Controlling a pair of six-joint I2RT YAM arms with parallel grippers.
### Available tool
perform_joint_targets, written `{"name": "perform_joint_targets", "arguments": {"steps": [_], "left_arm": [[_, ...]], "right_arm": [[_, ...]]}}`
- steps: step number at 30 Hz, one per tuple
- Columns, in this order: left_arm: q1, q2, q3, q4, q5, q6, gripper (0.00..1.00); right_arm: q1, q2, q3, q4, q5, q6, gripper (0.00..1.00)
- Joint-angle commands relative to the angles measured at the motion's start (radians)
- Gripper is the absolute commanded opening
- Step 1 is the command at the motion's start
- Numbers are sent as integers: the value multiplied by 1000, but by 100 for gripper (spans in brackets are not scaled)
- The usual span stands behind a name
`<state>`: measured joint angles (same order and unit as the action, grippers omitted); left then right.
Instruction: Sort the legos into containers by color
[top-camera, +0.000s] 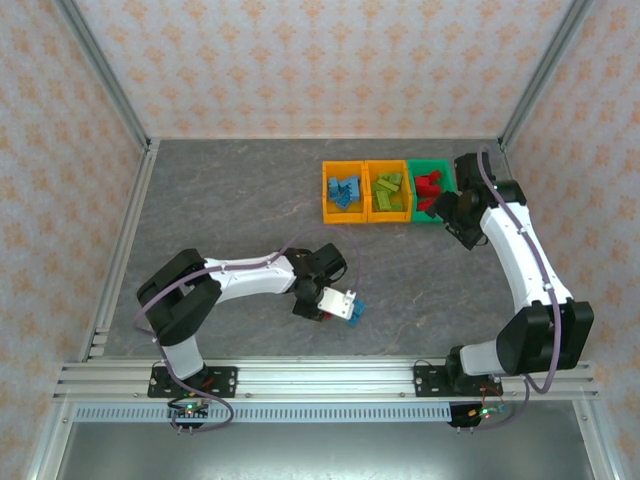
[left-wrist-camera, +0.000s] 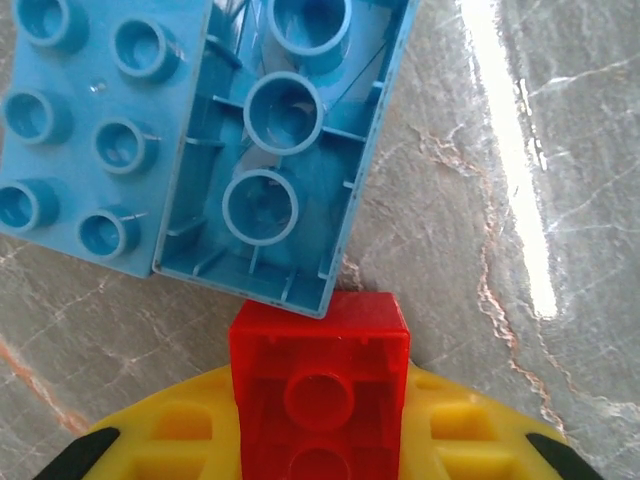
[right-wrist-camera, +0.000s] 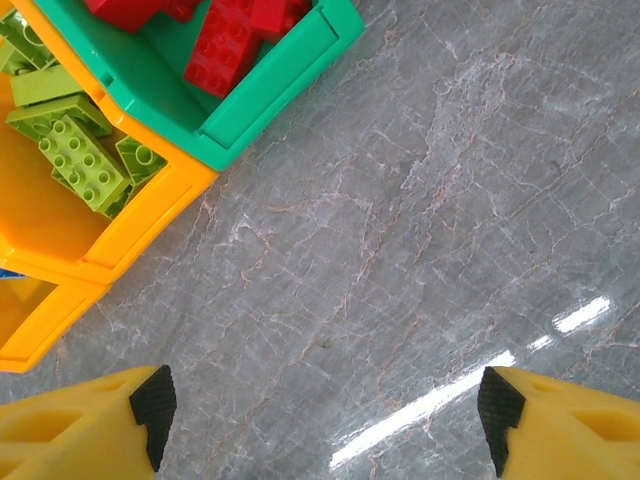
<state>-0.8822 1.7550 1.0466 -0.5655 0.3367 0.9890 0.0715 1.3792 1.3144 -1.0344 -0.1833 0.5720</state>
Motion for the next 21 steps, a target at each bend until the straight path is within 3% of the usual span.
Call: {"name": "perform_joint_targets", "arguments": {"steps": [1, 8, 14, 21], "left_arm": [[14, -83, 38, -4, 3, -54, 24], [193, -280, 133, 185, 199, -396, 25], [259, -233, 317, 192, 269, -425, 25], [259, -181, 423, 217, 327, -464, 26]], "right_arm": [[2, -42, 1, -38, -75, -12, 81], [37, -165, -44, 108, -458, -15, 80], [155, -173, -54, 196, -696, -23, 78], [257, -151, -45, 287, -730, -3, 74]]}}
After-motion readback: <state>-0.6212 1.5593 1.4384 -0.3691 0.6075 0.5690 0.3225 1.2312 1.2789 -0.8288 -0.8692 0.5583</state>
